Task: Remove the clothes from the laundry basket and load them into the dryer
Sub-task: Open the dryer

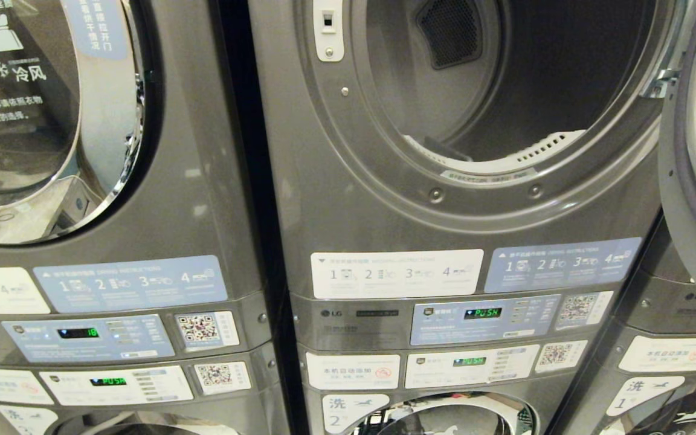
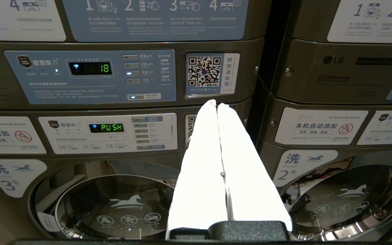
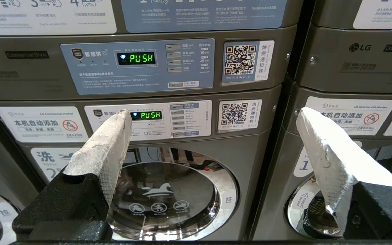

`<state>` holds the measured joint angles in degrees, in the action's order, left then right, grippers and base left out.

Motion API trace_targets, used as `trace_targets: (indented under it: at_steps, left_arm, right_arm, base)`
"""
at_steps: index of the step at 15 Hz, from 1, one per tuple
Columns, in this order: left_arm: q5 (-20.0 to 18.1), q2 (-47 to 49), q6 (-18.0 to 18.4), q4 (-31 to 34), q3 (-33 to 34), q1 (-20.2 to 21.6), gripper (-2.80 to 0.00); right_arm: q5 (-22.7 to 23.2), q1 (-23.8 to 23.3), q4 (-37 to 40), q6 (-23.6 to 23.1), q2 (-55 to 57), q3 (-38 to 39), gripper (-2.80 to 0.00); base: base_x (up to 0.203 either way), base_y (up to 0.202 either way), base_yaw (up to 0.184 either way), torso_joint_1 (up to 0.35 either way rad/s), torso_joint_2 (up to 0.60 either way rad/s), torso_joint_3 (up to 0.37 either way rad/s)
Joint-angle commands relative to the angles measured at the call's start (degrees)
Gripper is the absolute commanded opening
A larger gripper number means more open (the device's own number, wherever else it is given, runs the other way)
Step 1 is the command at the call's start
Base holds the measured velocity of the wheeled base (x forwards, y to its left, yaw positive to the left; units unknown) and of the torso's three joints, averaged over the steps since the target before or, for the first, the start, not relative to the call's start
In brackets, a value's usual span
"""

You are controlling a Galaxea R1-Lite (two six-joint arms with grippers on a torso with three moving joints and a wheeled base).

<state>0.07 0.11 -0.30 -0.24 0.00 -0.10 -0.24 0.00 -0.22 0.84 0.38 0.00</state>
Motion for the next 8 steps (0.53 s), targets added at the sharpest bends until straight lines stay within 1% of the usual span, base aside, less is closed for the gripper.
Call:
trace_targets:
  at_steps: [1,8]
  left_arm:
    - [0.0,0.0,0.0,0.0,0.0,0.0,-2.80]
    - [0.0,0.0,0.0,0.0,0.0,0.0,-2.80]
  right_arm:
    - [0.0,0.0,0.0,0.0,-0.3,0.0,-2.80]
    - [-0.1,0.0,0.0,0.0,-0.3,0.0,-2.80]
  base:
    - [0.000,0.000,0.000,0.000,0.00,0.000]
    - [0.000,0.000,0.000,0.000,0.00,0.000]
